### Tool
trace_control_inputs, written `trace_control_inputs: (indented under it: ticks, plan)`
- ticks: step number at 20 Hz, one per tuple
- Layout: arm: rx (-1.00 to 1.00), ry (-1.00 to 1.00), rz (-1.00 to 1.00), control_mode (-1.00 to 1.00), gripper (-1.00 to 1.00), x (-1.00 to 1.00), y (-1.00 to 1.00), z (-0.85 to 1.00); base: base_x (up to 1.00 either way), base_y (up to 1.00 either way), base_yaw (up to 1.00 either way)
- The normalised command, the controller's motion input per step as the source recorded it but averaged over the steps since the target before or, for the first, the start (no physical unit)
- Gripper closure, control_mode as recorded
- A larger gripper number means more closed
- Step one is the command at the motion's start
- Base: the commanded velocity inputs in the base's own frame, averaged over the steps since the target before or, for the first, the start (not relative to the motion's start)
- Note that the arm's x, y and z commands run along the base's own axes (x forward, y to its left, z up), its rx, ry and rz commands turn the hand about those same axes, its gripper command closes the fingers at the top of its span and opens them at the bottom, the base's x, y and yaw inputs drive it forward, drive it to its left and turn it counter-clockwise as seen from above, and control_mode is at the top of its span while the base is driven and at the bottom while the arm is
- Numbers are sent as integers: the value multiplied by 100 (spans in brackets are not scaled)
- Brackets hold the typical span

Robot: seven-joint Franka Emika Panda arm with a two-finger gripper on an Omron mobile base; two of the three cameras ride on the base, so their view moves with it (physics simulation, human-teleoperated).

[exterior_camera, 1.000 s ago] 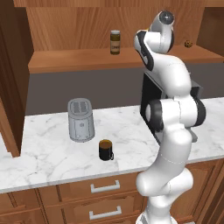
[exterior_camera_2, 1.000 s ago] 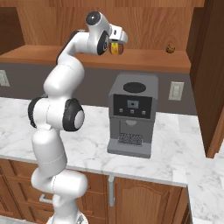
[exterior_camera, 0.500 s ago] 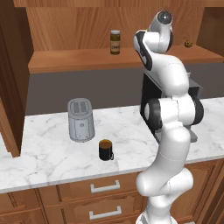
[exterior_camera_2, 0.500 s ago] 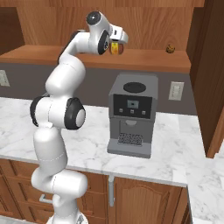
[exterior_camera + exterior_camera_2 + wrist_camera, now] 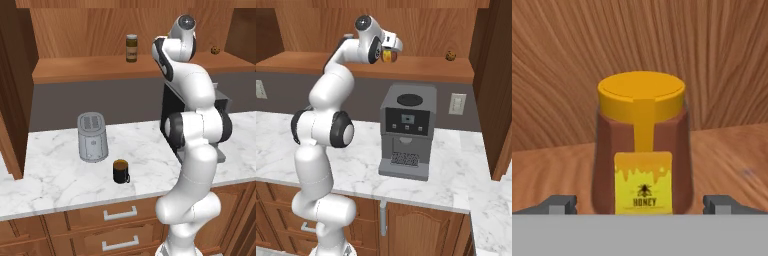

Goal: Pick the cinnamon and honey bottle from the cabinet and place them next to the mug.

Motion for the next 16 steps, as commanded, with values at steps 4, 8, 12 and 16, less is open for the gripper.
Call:
trace_control_inputs:
  ticks: [4,8,12,16]
  plan:
    - [0,0,0,-100,-100,15,0,0,0,0,0]
    - [0,0,0,-100,-100,18,0,0,0,0,0]
    - [0,0,0,-100,-100,16,0,0,0,0,0]
    - [0,0,0,-100,-100,8,0,0,0,0,0]
